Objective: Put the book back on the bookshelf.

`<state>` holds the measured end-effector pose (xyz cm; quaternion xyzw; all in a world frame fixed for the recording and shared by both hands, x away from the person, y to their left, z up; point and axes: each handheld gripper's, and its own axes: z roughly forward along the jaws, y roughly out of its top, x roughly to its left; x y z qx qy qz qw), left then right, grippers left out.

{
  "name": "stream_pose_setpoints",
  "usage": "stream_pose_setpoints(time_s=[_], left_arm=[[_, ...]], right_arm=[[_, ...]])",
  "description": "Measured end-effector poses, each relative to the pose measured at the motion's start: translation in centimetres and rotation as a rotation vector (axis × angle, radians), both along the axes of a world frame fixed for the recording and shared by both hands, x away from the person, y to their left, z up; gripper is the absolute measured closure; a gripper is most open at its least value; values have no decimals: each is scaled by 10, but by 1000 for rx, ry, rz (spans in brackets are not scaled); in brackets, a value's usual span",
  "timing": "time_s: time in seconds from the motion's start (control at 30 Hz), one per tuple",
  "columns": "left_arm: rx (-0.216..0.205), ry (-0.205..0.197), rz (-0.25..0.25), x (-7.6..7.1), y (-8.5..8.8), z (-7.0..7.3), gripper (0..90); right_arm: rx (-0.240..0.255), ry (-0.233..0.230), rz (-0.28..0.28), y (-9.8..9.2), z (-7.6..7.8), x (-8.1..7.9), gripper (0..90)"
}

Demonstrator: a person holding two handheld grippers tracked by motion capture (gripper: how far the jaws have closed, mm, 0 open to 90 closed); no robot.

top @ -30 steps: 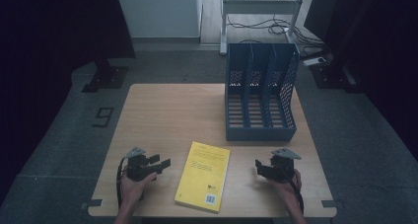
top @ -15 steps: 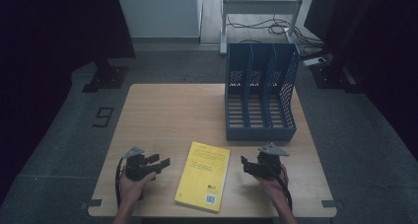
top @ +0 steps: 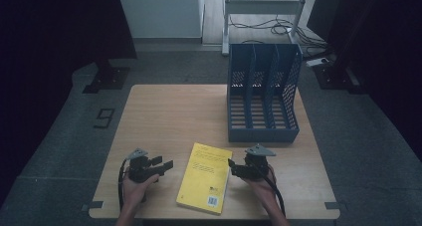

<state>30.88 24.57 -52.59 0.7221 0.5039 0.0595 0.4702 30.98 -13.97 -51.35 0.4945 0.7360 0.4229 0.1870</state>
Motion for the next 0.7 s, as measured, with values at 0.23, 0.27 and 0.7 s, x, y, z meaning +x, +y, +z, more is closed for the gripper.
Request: stream_pose_setpoints(time_s=[0.23, 0.27, 0.7], left_arm=[[11, 8, -12, 0, -4, -2, 357], [12, 8, -13, 0, -5, -2, 357], [14, 10, -21, 0, -8, -2, 357]], right_arm=[[-3, 11, 56, 19, -7, -4, 163], [-3, 15, 61, 21, -8, -5, 162], [-9, 63, 88, 40, -25, -9, 157]])
